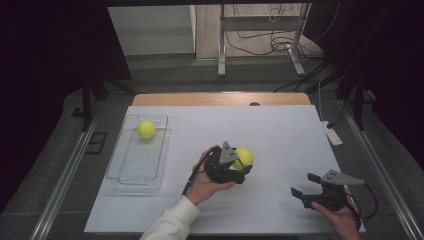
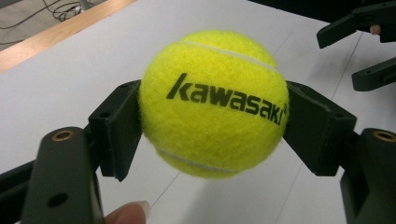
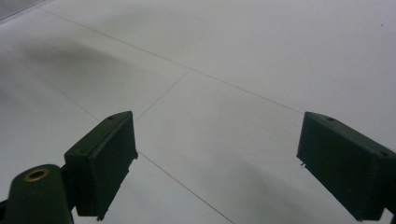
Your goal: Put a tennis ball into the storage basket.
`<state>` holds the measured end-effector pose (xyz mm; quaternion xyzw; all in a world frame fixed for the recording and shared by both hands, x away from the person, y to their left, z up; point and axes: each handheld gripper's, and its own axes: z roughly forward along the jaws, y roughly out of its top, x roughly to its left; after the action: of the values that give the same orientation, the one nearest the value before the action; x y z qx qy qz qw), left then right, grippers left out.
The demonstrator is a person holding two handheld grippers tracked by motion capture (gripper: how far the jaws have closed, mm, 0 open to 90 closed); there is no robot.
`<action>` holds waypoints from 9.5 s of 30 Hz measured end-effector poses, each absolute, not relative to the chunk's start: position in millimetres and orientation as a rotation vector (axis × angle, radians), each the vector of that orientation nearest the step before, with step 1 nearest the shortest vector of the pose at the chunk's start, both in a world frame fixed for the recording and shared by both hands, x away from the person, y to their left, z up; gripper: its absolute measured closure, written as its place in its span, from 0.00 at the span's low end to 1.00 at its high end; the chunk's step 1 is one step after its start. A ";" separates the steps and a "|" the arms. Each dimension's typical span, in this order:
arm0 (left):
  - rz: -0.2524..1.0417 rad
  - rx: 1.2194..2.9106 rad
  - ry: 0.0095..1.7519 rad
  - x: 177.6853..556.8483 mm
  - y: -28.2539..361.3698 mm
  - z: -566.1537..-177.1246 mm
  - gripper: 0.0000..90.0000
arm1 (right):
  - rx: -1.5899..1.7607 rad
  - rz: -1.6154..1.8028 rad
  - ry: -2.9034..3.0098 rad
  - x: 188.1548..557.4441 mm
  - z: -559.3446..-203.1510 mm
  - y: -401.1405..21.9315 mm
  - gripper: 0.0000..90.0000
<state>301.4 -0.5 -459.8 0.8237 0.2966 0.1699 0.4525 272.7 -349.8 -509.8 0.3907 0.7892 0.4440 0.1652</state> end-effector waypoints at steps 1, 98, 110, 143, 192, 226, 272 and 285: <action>0.423 2.034 0.734 301.5 0.0 -459.7 0.29 | 1.113 1.265 2.248 272.7 -509.8 -349.8 0.13; 0.670 1.792 1.045 307.7 117.6 -430.1 0.29 | 1.117 1.259 2.243 271.6 -510.3 -350.0 0.13; 0.668 1.757 1.043 307.5 131.4 -425.4 0.29 | 1.116 1.256 2.241 271.7 -510.2 -350.1 0.13; 0.682 1.691 1.135 309.1 170.0 -421.3 0.29 | 1.121 1.252 2.241 271.5 -509.7 -350.3 0.13; 0.734 1.634 1.414 321.3 238.0 -449.1 0.29 | 1.118 1.254 2.245 271.9 -510.3 -349.5 0.13; 0.722 1.645 1.535 328.5 259.7 -461.0 0.29 | 1.119 1.254 2.247 272.5 -510.5 -349.6 0.13; 0.587 1.819 1.709 338.5 266.9 -472.7 0.28 | 1.118 1.251 2.248 272.2 -510.5 -349.2 0.13; 0.616 1.771 1.707 335.8 268.3 -467.4 0.17 | 1.117 1.251 2.246 272.1 -510.4 -349.5 0.13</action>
<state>335.8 268.3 -467.4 0.6667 0.6426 0.2318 0.2981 272.1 -349.5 -510.4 0.3928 0.7898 0.4400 0.1683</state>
